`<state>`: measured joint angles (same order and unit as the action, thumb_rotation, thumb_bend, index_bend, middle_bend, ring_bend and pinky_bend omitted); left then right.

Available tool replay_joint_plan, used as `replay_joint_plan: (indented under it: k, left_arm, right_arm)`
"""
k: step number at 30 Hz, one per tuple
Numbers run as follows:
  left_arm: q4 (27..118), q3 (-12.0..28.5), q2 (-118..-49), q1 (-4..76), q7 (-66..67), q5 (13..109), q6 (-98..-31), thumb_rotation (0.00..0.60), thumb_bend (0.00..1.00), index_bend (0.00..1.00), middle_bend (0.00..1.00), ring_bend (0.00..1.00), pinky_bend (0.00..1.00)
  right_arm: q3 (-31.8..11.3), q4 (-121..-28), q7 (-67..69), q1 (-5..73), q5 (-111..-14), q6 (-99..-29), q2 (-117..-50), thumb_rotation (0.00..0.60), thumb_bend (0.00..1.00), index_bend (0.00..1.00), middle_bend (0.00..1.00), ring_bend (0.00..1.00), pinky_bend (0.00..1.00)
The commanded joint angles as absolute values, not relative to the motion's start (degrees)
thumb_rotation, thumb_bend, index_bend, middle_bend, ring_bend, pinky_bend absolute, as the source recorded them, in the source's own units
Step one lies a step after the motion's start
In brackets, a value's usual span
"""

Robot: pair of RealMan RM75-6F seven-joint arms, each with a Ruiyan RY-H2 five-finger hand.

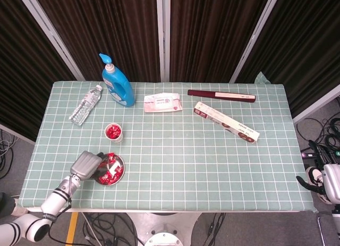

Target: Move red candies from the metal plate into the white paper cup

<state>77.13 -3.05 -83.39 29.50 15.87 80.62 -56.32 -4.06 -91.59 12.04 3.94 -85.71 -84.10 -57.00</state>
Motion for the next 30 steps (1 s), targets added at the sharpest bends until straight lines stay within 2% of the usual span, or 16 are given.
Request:
replay_joint_plan:
  k: [1,13,20,30]
  left_arm:
    - [77.53,-2.98,-83.38,29.55,15.58,81.07,-56.57,0.6,0.33,0.44,0.46,0.89,1.0]
    - [73.21,-2.57,-86.21,29.51,13.74,82.77,-57.63,0.6,0.3,0.45,0.47,0.89,1.0]
    - [68.53,-2.78,-88.67,28.88,12.39,84.62,-59.74,0.6,0.29,0.52,0.55,0.9,1.0]
    - [65.35,-2.82,-90.07,28.65,9.89,85.42,-59.97,0.6,0.29,0.55,0.58,0.91,1.0]
  right_arm:
    - [-4.06,-91.57,12.07,3.94,-85.71,-84.08,-56.99,0.6,0.1,0.0,0.15,0.12,0.46]
    - [-4.07,-91.55,12.21,3.87,-85.51,-84.02,-56.88,0.6,0.1,0.0,0.15,0.12,0.46]
    - [-4.08,-91.67,12.11,3.91,-85.52,-83.95,-56.78,0.6,0.1,0.0,0.15,0.12,0.46]
    - [-4.11,-91.86,11.96,3.94,-85.54,-83.95,-56.76,0.6,0.1,0.0,0.15,0.12,0.46]
